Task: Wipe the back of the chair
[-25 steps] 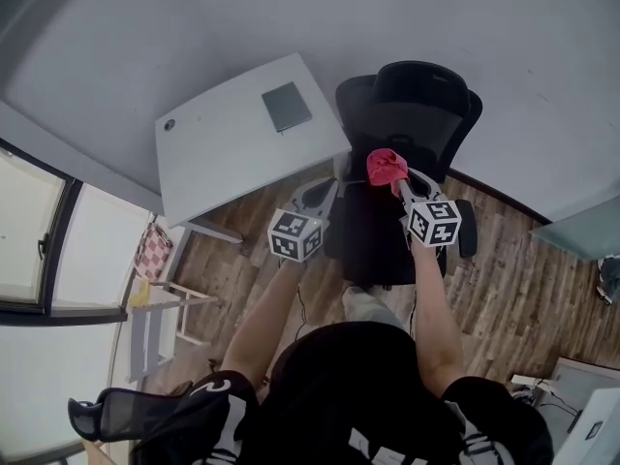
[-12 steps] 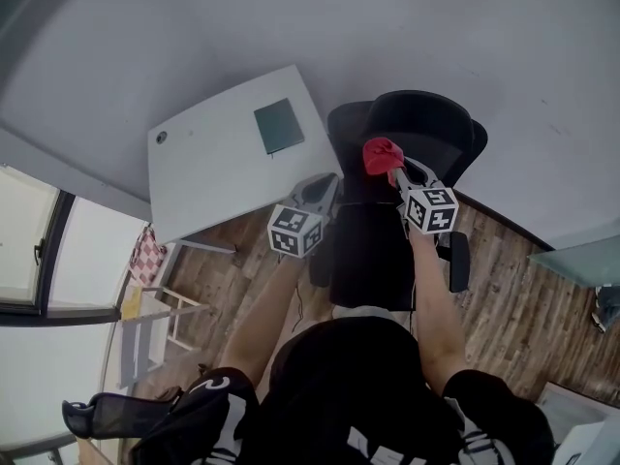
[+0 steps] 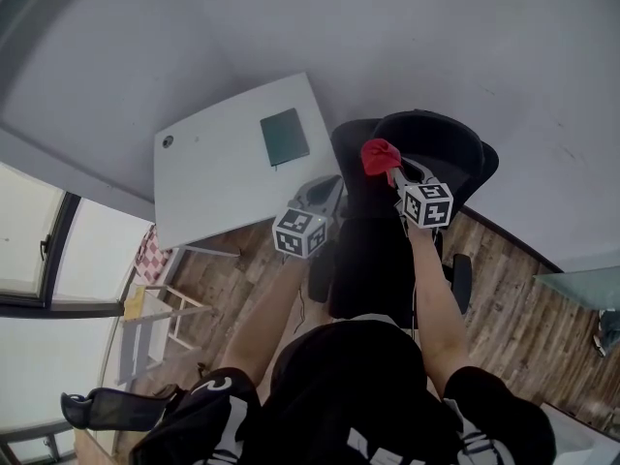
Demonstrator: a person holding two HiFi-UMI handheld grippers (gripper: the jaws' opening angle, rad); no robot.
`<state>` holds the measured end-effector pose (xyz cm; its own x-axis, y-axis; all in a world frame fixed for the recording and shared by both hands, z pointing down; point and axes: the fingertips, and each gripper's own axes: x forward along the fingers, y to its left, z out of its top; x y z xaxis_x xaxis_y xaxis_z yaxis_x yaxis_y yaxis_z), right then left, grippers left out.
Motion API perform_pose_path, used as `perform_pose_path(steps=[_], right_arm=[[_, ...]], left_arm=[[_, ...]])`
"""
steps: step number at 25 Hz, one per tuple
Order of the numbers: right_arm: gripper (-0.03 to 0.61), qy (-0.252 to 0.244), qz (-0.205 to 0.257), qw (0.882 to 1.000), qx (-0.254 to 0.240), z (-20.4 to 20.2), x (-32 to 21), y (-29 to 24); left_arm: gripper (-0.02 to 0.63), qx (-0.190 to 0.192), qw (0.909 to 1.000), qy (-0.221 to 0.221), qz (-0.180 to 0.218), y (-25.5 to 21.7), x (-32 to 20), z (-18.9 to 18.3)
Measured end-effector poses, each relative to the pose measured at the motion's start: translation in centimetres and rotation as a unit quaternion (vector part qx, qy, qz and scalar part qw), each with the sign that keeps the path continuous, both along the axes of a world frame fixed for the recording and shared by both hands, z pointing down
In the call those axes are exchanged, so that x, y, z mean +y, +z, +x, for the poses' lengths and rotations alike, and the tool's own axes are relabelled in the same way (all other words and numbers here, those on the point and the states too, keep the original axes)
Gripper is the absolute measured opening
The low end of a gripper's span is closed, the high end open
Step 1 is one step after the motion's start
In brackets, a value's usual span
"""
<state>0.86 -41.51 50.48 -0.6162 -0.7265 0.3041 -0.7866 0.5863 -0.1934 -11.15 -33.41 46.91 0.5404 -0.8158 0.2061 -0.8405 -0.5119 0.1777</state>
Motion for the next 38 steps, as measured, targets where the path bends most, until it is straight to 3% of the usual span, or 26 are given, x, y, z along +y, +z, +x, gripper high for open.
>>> perform_pose_path(steps=[11,19,31,38], right_arm=[[0.067,0.038,-0.006,0.999,-0.001,2.7,-4.1,0.9],[0.067,0.092,-0.004,0.996,-0.004,8.0,-4.5,0.5],[0.072,0.228,-0.006,0.974,0.005,19.8,-2.5,-0.1],[0.072,0.268,0.001,0.963,0.001,22.5,-0.3,-0.5]], left_arm=[[0.025,-0.002,1.0,0.0,-0.004,0.4,-2.3,1.4],[0.025,-0.006,0.9996,0.028,-0.007,0.6,-2.5,3.7],[0.025,-0.007,0.9982,0.059,-0.002,-0.4,-2.2,7.3],[0.025,-0.009,0.9978,0.066,-0.001,-0.5,-1.1,7.8]])
